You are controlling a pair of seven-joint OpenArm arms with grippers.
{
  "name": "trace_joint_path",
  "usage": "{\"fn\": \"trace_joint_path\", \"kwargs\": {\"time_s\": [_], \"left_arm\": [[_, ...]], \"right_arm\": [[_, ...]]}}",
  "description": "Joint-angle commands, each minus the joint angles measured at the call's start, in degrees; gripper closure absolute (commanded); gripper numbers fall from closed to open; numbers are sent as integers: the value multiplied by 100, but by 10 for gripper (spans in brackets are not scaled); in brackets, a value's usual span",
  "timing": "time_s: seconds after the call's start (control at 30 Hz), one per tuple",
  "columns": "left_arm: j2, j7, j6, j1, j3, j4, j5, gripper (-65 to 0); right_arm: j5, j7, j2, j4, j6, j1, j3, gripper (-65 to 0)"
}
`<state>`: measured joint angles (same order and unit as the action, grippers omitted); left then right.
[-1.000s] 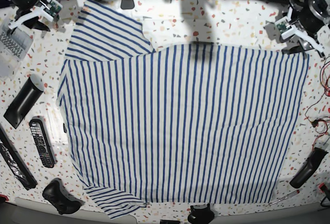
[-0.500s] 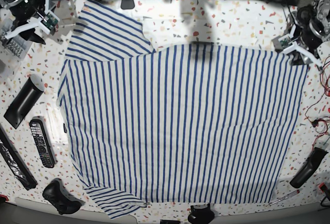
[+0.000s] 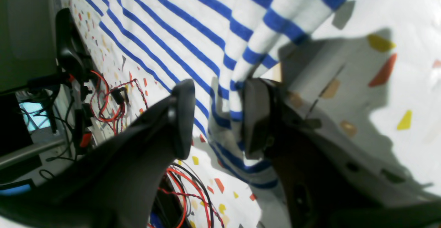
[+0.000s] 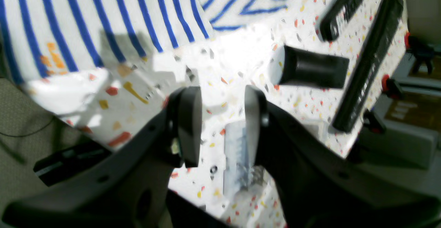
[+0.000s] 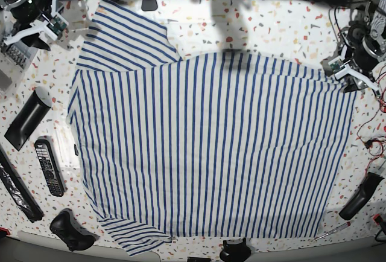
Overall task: Layout the t-shirt on the table in an organized manner, then fold the t-shirt properly
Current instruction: 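Move both grippers down toward the shirt's shoulder corners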
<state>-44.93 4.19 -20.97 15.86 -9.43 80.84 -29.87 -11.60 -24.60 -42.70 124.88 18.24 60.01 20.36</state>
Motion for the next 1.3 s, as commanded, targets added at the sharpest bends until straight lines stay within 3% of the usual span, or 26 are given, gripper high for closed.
{"fn": "trace_joint_path", "kwargs": {"time_s": [0.0,0.13,0.43,0.57,0.67,0.77,0.9,1.0,1.13,1.27], "left_arm": [[-96,76,-236,17,20,-31,-61,-201],[-72,-210,-549,17,20,-68,-68,-1],[-68,-216,-546,17,20,-68,-76,0],[-70,-236,-544,17,20,-68,-79,0],[-68,-262,-542,17,20,-68,-79,0],[-68,-256,-542,17,20,-68,-79,0],[-68,-251,-542,17,20,-66,-81,0],[-68,-251,-542,17,20,-66,-81,0],[-68,-254,-535,15,22,-66,-81,0],[-68,-251,-476,15,22,-66,-81,0]], "right_arm": [[-2,57,-63,85,-66,31,46,-204],[-2,57,-63,85,-66,31,46,-204],[-46,149,-81,85,15,-24,46,-207],[-79,153,-208,85,385,-46,46,-214],[-638,98,-223,85,691,-46,11,-281],[-1097,-33,-236,83,669,-48,-85,-289],[-1182,13,-365,72,660,-48,-295,-289],[-1753,57,-520,-35,649,-48,-627,-289],[-2411,188,-791,-389,254,-199,-1217,-289],[-2553,184,-839,-866,186,-872,-1912,-289]]}}
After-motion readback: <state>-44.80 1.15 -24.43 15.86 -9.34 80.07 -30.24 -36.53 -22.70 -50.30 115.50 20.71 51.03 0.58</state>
